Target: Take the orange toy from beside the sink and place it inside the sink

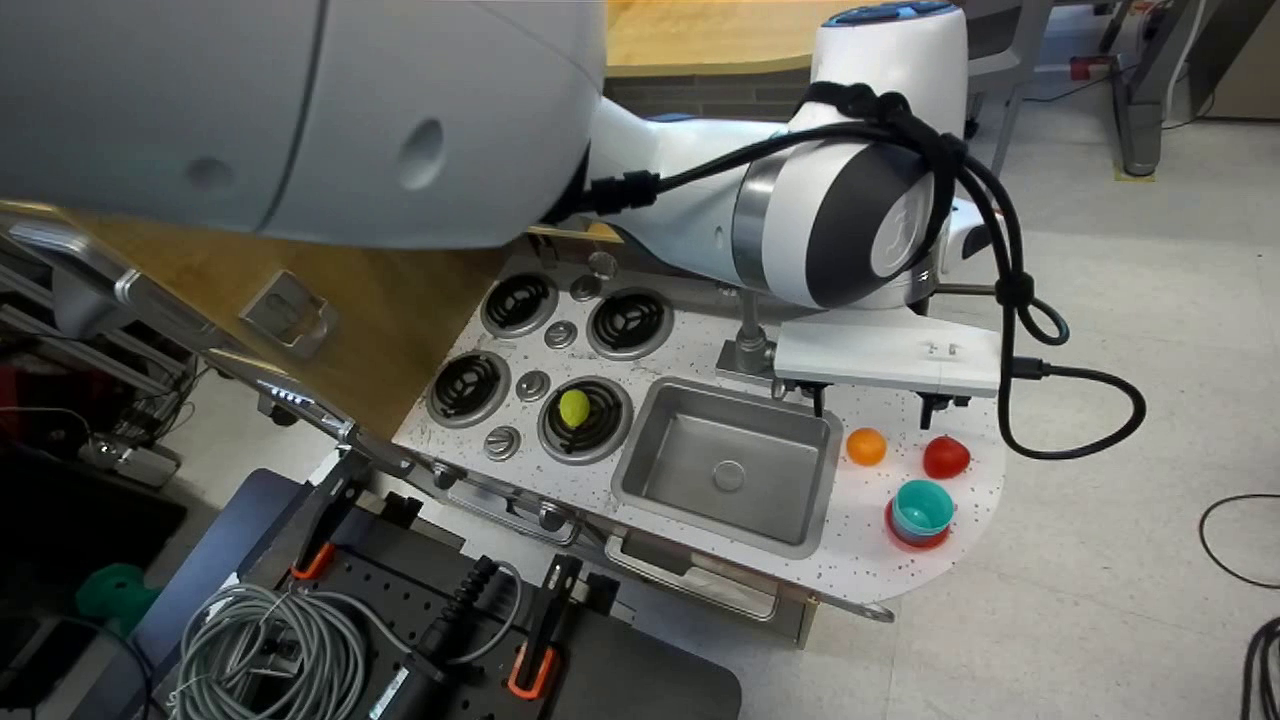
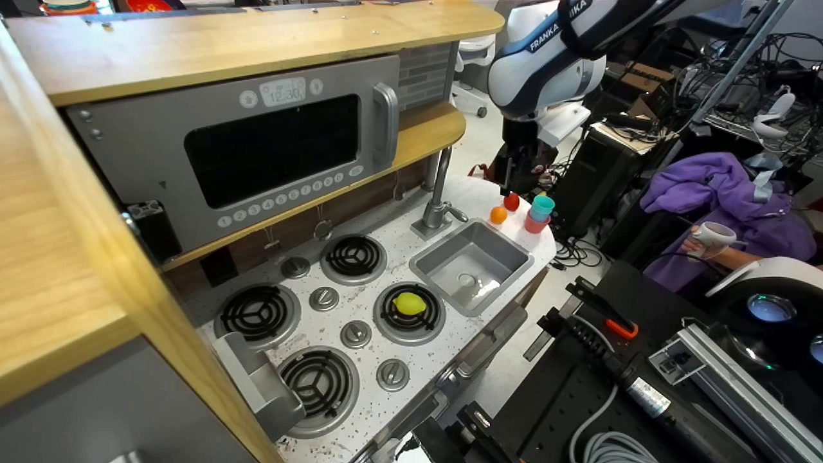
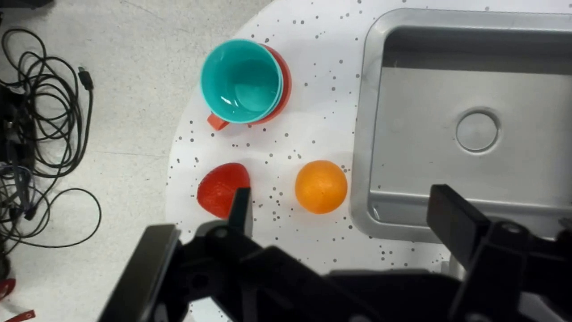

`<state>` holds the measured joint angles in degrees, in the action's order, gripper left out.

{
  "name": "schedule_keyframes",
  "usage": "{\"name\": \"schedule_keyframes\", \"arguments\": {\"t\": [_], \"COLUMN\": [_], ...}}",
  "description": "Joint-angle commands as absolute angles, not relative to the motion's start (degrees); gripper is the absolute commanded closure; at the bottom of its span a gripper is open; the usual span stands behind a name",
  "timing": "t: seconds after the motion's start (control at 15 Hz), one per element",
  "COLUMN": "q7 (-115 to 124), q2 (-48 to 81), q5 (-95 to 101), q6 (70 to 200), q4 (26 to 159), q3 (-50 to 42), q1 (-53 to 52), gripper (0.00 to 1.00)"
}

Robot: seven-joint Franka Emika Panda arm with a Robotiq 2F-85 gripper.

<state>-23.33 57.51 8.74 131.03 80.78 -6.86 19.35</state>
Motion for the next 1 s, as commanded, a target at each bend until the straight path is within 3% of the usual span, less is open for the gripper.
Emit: {"name": "schedule_keyframes", "arguments": {"t": [0.0,0.87,0.93], "q7": [-25.4,-33.8,-34.3], "q2": [63.3,78.2,79.0], "q5": [9.8,10.4,10.4], "q6": [128.5,126.5,126.3], "q4": [73.3,56.5,55.6], "q3": [-6.7,-6.1,-6.2], "q1": [19.8,20.4,20.3], "gripper": [0.0,0.0,0.06]}}
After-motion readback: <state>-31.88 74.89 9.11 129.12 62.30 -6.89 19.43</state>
